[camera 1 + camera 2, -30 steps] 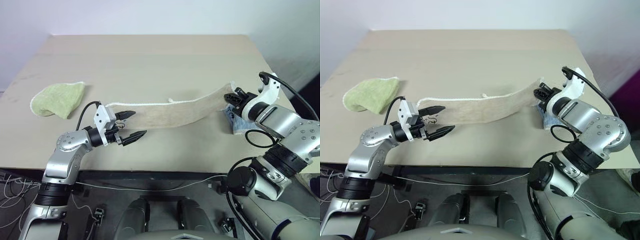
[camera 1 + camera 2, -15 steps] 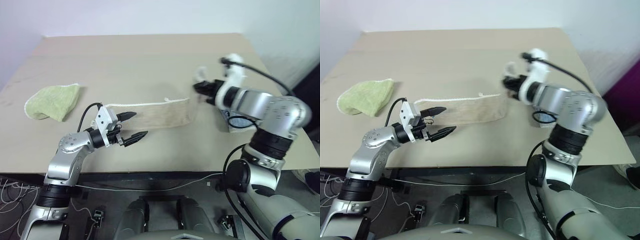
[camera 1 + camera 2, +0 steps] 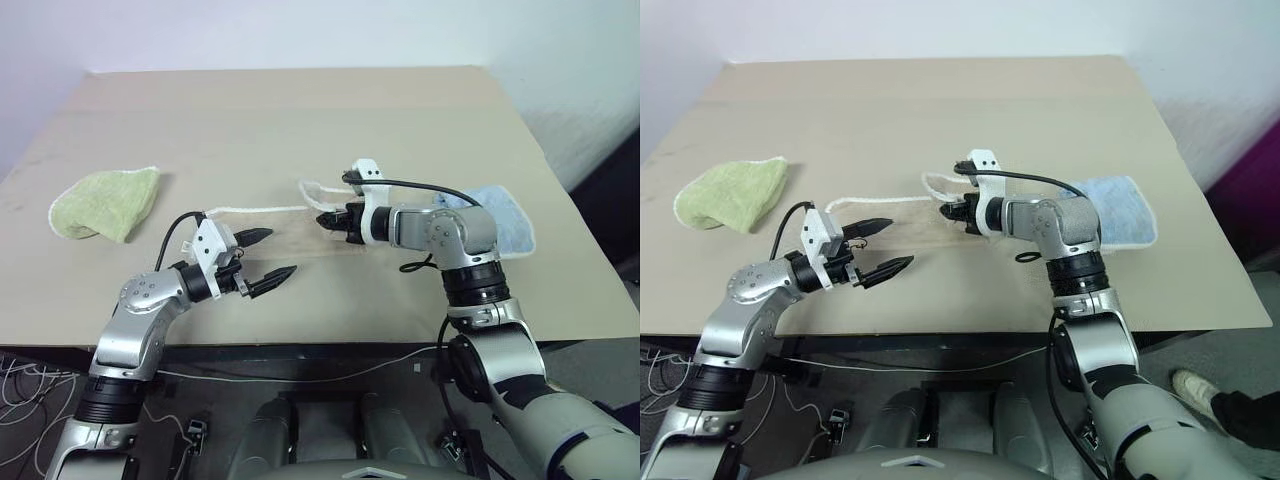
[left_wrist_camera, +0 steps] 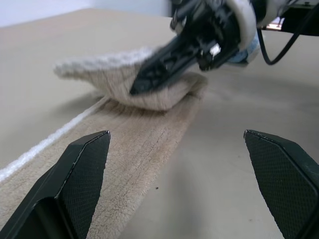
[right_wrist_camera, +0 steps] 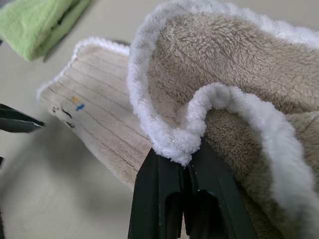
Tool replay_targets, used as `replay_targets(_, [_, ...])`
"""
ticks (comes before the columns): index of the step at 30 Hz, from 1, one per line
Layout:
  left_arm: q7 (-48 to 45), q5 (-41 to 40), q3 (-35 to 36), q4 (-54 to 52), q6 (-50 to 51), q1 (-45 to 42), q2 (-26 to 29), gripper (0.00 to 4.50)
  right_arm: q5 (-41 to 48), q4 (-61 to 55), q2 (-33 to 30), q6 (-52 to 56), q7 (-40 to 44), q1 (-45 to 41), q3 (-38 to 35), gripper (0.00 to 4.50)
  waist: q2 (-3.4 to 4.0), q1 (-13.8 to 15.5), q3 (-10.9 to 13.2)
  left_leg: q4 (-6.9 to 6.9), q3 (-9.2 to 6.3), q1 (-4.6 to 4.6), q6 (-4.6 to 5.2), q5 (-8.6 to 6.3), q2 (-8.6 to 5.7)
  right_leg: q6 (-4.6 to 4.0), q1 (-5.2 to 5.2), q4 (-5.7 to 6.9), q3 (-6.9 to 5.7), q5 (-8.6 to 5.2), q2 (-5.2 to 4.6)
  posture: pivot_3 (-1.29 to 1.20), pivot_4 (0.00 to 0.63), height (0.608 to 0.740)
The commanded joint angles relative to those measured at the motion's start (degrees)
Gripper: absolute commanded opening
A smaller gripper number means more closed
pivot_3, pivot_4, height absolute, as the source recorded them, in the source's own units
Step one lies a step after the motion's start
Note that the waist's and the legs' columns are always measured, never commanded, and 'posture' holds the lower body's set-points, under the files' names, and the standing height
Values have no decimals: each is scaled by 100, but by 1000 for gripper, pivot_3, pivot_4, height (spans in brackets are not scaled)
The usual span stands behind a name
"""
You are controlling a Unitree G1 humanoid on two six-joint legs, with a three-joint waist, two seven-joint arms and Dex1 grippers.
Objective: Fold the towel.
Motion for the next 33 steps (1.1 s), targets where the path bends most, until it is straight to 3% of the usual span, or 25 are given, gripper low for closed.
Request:
replay_targets(1, [8, -48, 123, -210, -36, -6, 63, 4500, -84, -23, 34, -193, 151, -98, 43, 16, 0, 1, 0, 0, 0, 0, 0, 0, 0, 0, 0, 0, 0, 0, 0, 0, 150, 740])
replay_targets(5, [-18, -36, 87, -130, -40, -108, 59, 4500, -143, -16, 58, -239, 200, -49, 71, 16, 0, 1, 0, 0, 0, 0, 0, 0, 0, 0, 0, 0, 0, 0, 0, 0, 150, 740])
replay_targets(12, [-66, -16, 51, -34, -65, -208, 35, 4500, -98, -242, 72, -130, 218, 33, -25, 2256, 0, 1, 0, 0, 0, 0, 0, 0, 0, 0, 0, 0, 0, 0, 0, 0, 150, 740])
replay_targets(17, [-50, -17, 67, -76, -71, -177, 22, 4500, 172, -1467, -210, 227, 302, 274, -109, 3795, 1, 7, 0, -1, -1, -1, 0, 0, 0, 0, -2, -1, 0, 0, -1, 0, 150, 740])
replay_targets(22, [-28, -39, 148, -150, -65, -53, 69, 4500, 680, -2982, -834, 363, 646, 669, -444, 3795, 0, 21, 0, 1, -3, -4, 0, -1, -1, 0, 2, -6, -2, 0, -4, 0, 150, 740])
replay_targets(25, [-22, -60, 180, -161, -46, -15, 86, 4500, 633, -3181, -1291, 236, 576, 849, -923, 3232, 0, 23, 1, -2, -6, -2, 0, -1, 1, 0, 3, -6, -2, 0, -2, 0, 150, 740])
replay_targets(30, [-31, -53, 147, -90, -31, -117, 74, 4500, -391, -2900, -2310, -969, 847, 1495, -150, 1647, -3, 58, 1, 0, -4, -3, 0, -1, -2, 0, 10, -16, -4, 0, -7, 0, 150, 740])
replay_targets(33, [-45, -59, 155, -44, -23, -178, 87, 4500, -571, -2668, -2347, -1381, 980, 1709, 83, 570, -4, 20, 2, -1, -3, -3, 0, -1, -1, 1, 9, -16, -4, 0, -5, 0, 150, 740])
